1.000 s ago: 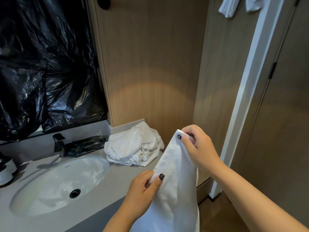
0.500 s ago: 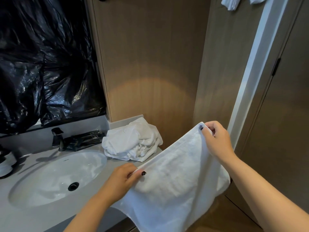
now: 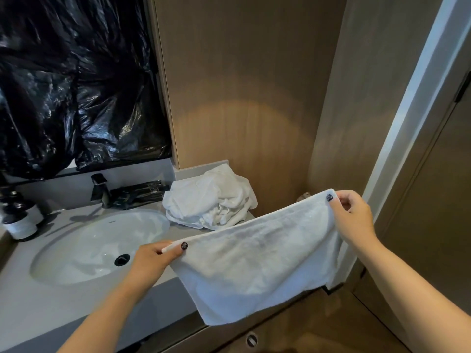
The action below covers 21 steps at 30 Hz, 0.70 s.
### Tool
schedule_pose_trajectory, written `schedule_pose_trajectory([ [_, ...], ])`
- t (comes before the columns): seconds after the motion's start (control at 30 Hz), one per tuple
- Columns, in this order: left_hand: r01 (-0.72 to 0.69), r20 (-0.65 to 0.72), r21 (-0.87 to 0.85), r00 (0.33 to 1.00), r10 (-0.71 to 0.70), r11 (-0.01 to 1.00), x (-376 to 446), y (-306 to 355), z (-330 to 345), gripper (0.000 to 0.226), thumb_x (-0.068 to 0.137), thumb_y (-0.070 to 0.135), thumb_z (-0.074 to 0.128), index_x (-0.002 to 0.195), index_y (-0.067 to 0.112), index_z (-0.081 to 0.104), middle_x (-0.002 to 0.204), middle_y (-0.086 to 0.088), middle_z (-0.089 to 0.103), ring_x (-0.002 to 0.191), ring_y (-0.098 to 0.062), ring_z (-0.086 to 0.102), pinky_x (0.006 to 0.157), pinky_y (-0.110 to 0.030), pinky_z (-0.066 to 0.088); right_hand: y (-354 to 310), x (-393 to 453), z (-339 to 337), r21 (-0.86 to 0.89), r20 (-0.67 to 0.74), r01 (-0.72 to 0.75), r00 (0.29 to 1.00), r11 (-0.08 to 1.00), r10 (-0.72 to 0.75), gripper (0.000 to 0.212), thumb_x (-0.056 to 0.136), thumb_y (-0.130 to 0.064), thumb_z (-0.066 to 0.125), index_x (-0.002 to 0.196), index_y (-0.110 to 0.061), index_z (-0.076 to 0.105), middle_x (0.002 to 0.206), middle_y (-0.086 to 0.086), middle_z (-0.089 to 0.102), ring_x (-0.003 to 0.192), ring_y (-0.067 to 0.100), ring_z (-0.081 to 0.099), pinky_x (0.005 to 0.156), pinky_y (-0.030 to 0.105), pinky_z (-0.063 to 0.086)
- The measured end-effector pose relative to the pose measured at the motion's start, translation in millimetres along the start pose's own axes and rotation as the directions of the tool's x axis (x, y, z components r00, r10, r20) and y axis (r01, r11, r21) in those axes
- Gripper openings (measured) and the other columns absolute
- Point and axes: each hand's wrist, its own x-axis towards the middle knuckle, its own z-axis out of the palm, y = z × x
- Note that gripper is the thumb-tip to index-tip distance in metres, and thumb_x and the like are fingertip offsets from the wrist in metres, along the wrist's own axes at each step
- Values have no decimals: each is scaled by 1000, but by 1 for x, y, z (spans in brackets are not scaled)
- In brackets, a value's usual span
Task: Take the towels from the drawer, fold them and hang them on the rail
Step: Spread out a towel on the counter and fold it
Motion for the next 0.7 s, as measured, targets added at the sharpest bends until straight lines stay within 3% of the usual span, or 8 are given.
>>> schedule_pose_trajectory([
  [0.17, 24, -129, -168, 991, -46, 986, 21, 1, -15, 3, 76, 12, 82, 75, 15, 81, 84, -3, 77, 79, -12, 68, 75, -28, 51, 19, 6, 25, -63, 96, 14, 995, 998, -8, 10, 97, -26, 57, 90, -30, 63, 90, -8, 64, 85, 13, 59, 71, 34, 53],
  [0.27, 5, -223, -171, 974, -43, 985, 40, 1, -26, 5, 72, 15, 85, 73, 17, 80, 76, -1, 76, 60, -4, 63, 60, -20, 50, 22, 12, 49, -76, 141, -1, 990, 997, 12, 10, 96, -23, 58, 91, -28, 64, 84, -8, 66, 80, 15, 62, 67, 37, 55],
  [0.33, -4, -286, -133, 958, -34, 991, 58, 0, -34, 11, 70, 21, 88, 71, 15, 79, 65, 2, 71, 44, -1, 50, 42, -14, 40, 22, 20, 69, -64, 159, -20, 987, 998, 30, 11, 96, -19, 58, 91, -26, 65, 70, -5, 67, 67, 15, 65, 62, 37, 55],
  [0.4, -10, -332, -91, 943, -21, 996, 78, 1, -43, 18, 68, 26, 89, 69, 15, 75, 61, 4, 69, 41, -2, 48, 36, -16, 37, 19, 30, 91, -4, 165, -47, 985, 999, 47, 12, 96, -15, 57, 93, -23, 65, 67, -3, 69, 62, 14, 69, 60, 35, 57],
  [0.5, -57, -365, -4, 930, 51, 998, 115, 4, -59, 24, 67, 28, 90, 69, 14, 71, 65, -3, 70, 49, -9, 54, 45, -23, 46, 9, 53, 129, 113, 144, -90, 987, 990, 74, 9, 98, -16, 58, 95, -22, 63, 78, -2, 72, 67, 15, 73, 62, 29, 61],
  [0.6, -124, -364, 136, 916, 166, 983, 158, 8, -76, 41, 63, 33, 92, 72, 13, 58, 58, -10, 62, 47, -15, 50, 48, -30, 42, 1, 82, 168, 158, 131, -110, 987, 981, 90, 8, 98, -17, 58, 97, -22, 63, 84, -2, 73, 75, 16, 75, 70, 35, 59],
  [0.7, -174, -324, 259, 911, 255, 950, 207, 10, -92, 41, 61, 38, 90, 81, 25, 56, 60, -2, 57, 50, -12, 49, 49, -27, 44, -7, 112, 207, 181, 103, -127, 989, 975, 109, 9, 98, -12, 57, 98, -20, 62, 85, 0, 73, 77, 15, 75, 75, 34, 59],
])
